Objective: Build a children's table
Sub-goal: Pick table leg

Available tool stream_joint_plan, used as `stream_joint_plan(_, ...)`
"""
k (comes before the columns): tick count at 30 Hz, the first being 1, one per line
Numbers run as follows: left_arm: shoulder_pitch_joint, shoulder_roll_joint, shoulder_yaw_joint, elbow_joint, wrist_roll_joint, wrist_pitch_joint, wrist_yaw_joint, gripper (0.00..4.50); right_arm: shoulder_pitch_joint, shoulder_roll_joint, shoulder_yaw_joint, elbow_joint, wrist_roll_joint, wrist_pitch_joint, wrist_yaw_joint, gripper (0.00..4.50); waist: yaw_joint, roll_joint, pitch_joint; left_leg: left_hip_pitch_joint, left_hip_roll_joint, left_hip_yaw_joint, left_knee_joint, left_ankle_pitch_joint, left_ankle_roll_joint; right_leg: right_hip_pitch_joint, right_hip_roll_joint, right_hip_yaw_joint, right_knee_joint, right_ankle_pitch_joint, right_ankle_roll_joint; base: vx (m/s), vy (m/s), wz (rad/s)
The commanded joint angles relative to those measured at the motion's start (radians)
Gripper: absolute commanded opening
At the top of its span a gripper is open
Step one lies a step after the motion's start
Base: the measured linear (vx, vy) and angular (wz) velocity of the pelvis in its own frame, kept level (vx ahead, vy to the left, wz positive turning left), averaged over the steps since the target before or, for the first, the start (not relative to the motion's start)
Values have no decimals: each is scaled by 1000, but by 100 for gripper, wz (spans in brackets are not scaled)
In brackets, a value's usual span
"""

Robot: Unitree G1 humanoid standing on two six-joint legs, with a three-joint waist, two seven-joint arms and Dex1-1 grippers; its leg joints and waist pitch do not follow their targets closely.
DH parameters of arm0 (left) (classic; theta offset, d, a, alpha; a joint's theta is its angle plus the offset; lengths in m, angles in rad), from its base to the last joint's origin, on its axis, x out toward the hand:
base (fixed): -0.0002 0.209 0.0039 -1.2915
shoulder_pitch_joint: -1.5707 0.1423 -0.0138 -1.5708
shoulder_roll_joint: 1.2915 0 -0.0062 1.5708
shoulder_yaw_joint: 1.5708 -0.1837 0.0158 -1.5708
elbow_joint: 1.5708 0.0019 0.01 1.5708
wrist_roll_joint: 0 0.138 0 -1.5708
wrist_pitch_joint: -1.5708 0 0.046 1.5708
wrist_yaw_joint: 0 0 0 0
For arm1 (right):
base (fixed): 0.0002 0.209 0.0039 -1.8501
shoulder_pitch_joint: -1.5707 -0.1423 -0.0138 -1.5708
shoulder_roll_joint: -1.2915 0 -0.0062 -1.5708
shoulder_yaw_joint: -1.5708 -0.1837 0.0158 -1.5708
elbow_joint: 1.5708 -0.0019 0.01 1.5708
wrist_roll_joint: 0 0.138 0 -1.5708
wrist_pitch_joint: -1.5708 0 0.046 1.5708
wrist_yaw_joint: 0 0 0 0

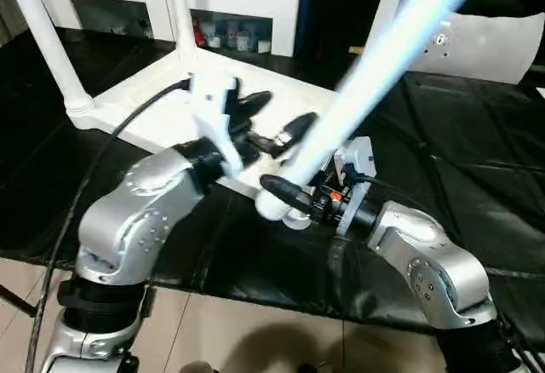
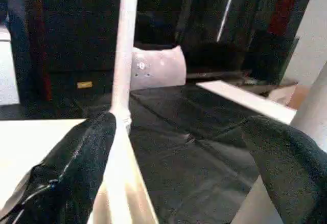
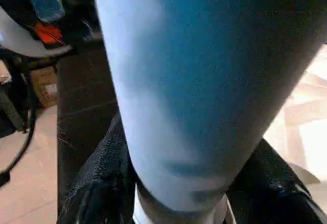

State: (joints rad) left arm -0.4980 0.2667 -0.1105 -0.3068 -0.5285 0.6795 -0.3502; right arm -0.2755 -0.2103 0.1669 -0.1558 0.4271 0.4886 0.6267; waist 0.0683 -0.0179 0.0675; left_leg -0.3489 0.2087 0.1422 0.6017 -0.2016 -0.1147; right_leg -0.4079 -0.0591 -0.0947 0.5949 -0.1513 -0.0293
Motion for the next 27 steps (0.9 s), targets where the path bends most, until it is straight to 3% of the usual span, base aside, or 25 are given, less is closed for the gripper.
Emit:
stream_joint_plan(1,-10,-3,-56,-4,41,-5,6,450,-24,5,10,-1,-13,-11,-9,190,0,11,-65,-10,4,9,-68,-179,15,60,-59,43,-87,-433,-36,0,0,0)
stream_joint_plan(5,-2,-2,-4,35,64,-51,34,450,-13,12,-9,-16,-1,18,-40,190,-2,9,-67,-13,3,9,-67,-163,18,60,-58,43,-85,-408,-37,0,0,0)
stream_joint_plan(9,43,8,98,72,83,-117,68,450,6,48,-105,-28,12,73,-172,190,-9,18,-70,-14,5,7,-69,-141,7,62,-57,44,-76,-329,-64,0,0,0)
stream_joint_plan(11,63,37,108,98,118,-123,80,450,12,49,-126,-35,2,82,-207,190,-10,19,-71,-10,3,7,-69,-139,2,61,-53,45,-71,-303,-66,0,0,0)
stream_joint_plan(12,98,94,85,131,174,-123,68,450,21,45,-145,-59,-14,118,-255,190,-9,24,-70,-8,2,7,-70,-146,3,60,-52,45,-73,-308,-61,0,0,0)
stream_joint_plan(14,131,121,71,157,195,-143,39,450,28,48,-163,-78,-16,140,-286,190,-9,23,-69,-5,1,8,-71,-148,4,58,-52,46,-76,-321,-50,0,0,0)
stream_joint_plan(16,152,162,12,199,267,-216,17,450,29,48,-180,-87,-17,159,-312,190,-8,24,-68,-4,4,7,-75,-157,4,56,-55,47,-77,-334,-52,0,0,0)
stream_joint_plan(17,153,178,-15,225,292,-261,-7,450,26,43,-187,-83,-20,170,-320,190,-8,20,-67,-3,4,7,-75,-168,8,55,-55,48,-80,-348,-45,0,0,0)
stream_joint_plan(18,150,198,-43,258,303,-298,-56,450,24,39,-197,-74,-26,169,-330,190,-5,23,-65,0,2,8,-77,-182,8,52,-56,49,-83,-381,-35,0,0,0)
stream_joint_plan(22,94,272,-134,394,330,-445,-325,450,14,-2,-201,-43,-40,119,-294,190,-1,26,-61,1,2,6,-82,-213,-1,51,-62,50,-92,-415,-32,0,0,0)
stream_joint_plan(24,43,300,-179,488,370,-526,-433,422,14,-28,-189,-54,-38,110,-255,190,-4,28,-56,-3,0,6,-83,-214,5,53,-62,51,-93,-407,-29,0,0,0)
stream_joint_plan(27,-18,299,-209,599,406,-601,-510,411,19,-54,-174,-79,-33,118,-219,190,-6,26,-59,-3,1,8,-79,-189,2,58,-66,53,-85,-379,-44,0,0,0)
